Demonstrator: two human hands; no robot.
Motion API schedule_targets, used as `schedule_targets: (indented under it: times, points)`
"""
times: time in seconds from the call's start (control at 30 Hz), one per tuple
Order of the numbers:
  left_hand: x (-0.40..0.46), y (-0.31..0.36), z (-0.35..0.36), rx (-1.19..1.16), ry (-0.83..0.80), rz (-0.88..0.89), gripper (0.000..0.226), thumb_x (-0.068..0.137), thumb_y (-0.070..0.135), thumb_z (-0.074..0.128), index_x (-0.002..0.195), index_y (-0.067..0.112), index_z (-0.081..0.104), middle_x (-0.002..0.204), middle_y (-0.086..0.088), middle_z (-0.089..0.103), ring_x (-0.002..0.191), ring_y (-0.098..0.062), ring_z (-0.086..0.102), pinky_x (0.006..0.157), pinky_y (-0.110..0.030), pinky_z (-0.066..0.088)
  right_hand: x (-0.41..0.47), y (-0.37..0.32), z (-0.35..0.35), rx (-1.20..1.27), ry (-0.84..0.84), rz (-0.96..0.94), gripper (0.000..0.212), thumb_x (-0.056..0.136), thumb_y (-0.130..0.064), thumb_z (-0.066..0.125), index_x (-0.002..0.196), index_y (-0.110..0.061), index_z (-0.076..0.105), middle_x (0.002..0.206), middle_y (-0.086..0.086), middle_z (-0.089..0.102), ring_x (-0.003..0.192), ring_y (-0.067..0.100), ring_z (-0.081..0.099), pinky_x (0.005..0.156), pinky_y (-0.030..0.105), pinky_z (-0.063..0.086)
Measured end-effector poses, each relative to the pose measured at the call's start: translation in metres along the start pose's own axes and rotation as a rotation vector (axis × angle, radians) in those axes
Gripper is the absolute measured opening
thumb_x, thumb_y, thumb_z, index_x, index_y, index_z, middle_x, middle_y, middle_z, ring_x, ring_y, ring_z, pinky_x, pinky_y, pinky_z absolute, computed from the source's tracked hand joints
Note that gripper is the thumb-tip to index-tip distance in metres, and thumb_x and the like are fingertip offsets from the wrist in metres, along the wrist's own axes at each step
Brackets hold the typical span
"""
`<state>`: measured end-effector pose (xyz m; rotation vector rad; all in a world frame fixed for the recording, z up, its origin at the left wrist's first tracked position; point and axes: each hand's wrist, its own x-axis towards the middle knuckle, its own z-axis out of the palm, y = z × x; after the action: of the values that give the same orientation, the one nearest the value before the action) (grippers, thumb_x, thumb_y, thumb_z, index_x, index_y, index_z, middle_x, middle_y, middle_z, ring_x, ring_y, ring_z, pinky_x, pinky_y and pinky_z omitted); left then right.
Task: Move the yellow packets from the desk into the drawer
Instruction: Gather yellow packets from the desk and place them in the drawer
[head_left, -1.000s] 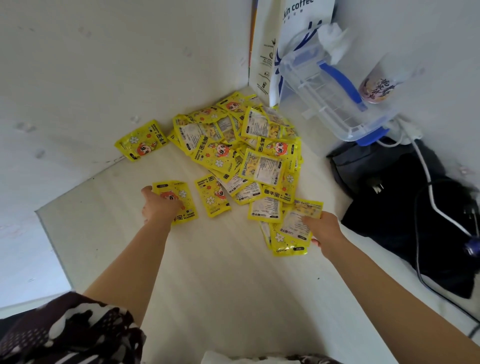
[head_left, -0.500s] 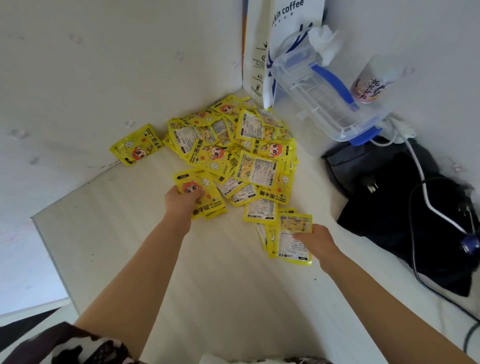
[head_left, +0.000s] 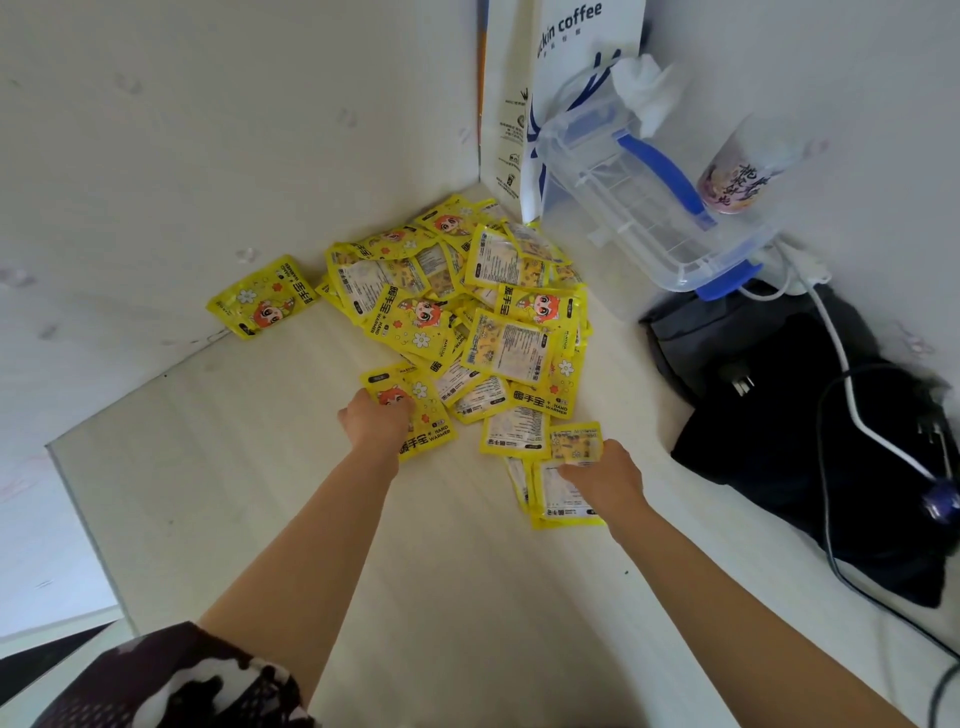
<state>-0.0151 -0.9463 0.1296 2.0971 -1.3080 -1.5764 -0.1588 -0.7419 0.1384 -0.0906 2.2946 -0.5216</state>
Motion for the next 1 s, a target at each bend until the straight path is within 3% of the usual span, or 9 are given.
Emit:
schedule_targets:
  times: [0.17, 0.37, 0.57, 0.67, 0.73, 0.8, 0.93, 1.0]
  points:
    - [-0.005, 0.003, 0.001, -0.043, 0.011, -0.015, 0.018, 0.075, 0.014, 0.068, 0.089, 0.019, 0.058, 0.116, -0.012, 0.059, 0.089, -0.03, 0.065, 0.075, -0.042, 0.058, 0.0, 0.0, 0.0, 0.068, 0.0, 0.019, 0.043, 0.079, -0.024, 0.073, 0.112, -0.011, 0.047, 0.101, 0.006, 0.055, 0.092, 0.027, 0.058, 0.078, 0.043, 0.055]
    - [-0.006, -0.004, -0.004, -0.104, -0.006, -0.036, 0.023, 0.074, 0.009, 0.068, 0.095, 0.015, 0.062, 0.097, -0.013, 0.069, 0.082, -0.029, 0.068, 0.079, -0.052, 0.058, -0.001, 0.001, 0.0, 0.115, 0.008, 0.027, 0.044, 0.079, -0.026, 0.073, 0.111, -0.012, 0.046, 0.101, 0.004, 0.056, 0.095, 0.028, 0.06, 0.081, 0.047, 0.055]
    - [-0.008, -0.02, -0.019, -0.148, -0.003, -0.038, 0.024, 0.078, 0.009, 0.067, 0.101, 0.012, 0.062, 0.095, -0.013, 0.068, 0.074, -0.026, 0.063, 0.07, -0.041, 0.056, -0.004, 0.016, -0.005, 0.324, -0.01, 0.072, 0.047, 0.077, -0.017, 0.077, 0.107, -0.018, 0.04, 0.096, 0.003, 0.058, 0.092, 0.026, 0.062, 0.07, 0.037, 0.053]
    - [-0.009, -0.03, -0.028, -0.199, -0.018, -0.024, 0.022, 0.081, 0.01, 0.067, 0.102, 0.014, 0.063, 0.09, -0.008, 0.067, 0.07, -0.022, 0.063, 0.06, -0.032, 0.054, -0.001, 0.024, -0.011, 0.373, -0.044, 0.091, 0.029, 0.073, -0.014, 0.079, 0.097, -0.013, 0.062, 0.092, 0.007, 0.069, 0.086, 0.028, 0.068, 0.081, 0.044, 0.057]
    - [-0.009, -0.034, -0.033, -0.237, -0.021, -0.015, 0.015, 0.083, 0.008, 0.067, 0.095, 0.017, 0.062, 0.085, -0.005, 0.066, 0.07, -0.022, 0.064, 0.059, -0.03, 0.052, -0.003, 0.028, -0.016, 0.399, -0.078, 0.108, 0.019, 0.073, -0.012, 0.079, 0.091, -0.013, 0.071, 0.088, 0.011, 0.073, 0.081, 0.029, 0.07, 0.079, 0.044, 0.058]
    - [-0.01, -0.036, -0.037, -0.283, -0.021, -0.016, 0.016, 0.083, 0.007, 0.068, 0.088, 0.02, 0.061, 0.085, -0.004, 0.066, 0.071, -0.022, 0.065, 0.064, -0.034, 0.055, -0.007, 0.028, -0.022, 0.44, -0.097, 0.102, 0.019, 0.076, -0.011, 0.076, 0.094, -0.013, 0.071, 0.088, 0.011, 0.074, 0.078, 0.028, 0.071, 0.067, 0.036, 0.057]
    - [-0.009, -0.033, -0.041, -0.368, -0.023, 0.0, 0.028, 0.077, 0.003, 0.073, 0.091, 0.022, 0.057, 0.094, -0.005, 0.066, 0.076, -0.028, 0.067, 0.072, -0.046, 0.058, -0.014, 0.018, -0.036, 0.508, -0.081, 0.013, 0.02, 0.078, -0.01, 0.075, 0.096, -0.014, 0.067, 0.094, 0.009, 0.072, 0.081, 0.027, 0.069, 0.074, 0.037, 0.055]
    - [-0.009, -0.026, -0.04, -0.398, -0.032, 0.017, 0.031, 0.076, 0.002, 0.075, 0.091, 0.019, 0.054, 0.096, -0.007, 0.065, 0.078, -0.03, 0.068, 0.073, -0.049, 0.058, -0.015, 0.009, -0.043, 0.5, -0.063, -0.059, 0.024, 0.079, -0.01, 0.074, 0.101, -0.013, 0.065, 0.095, 0.006, 0.07, 0.082, 0.021, 0.067, 0.066, 0.03, 0.051]
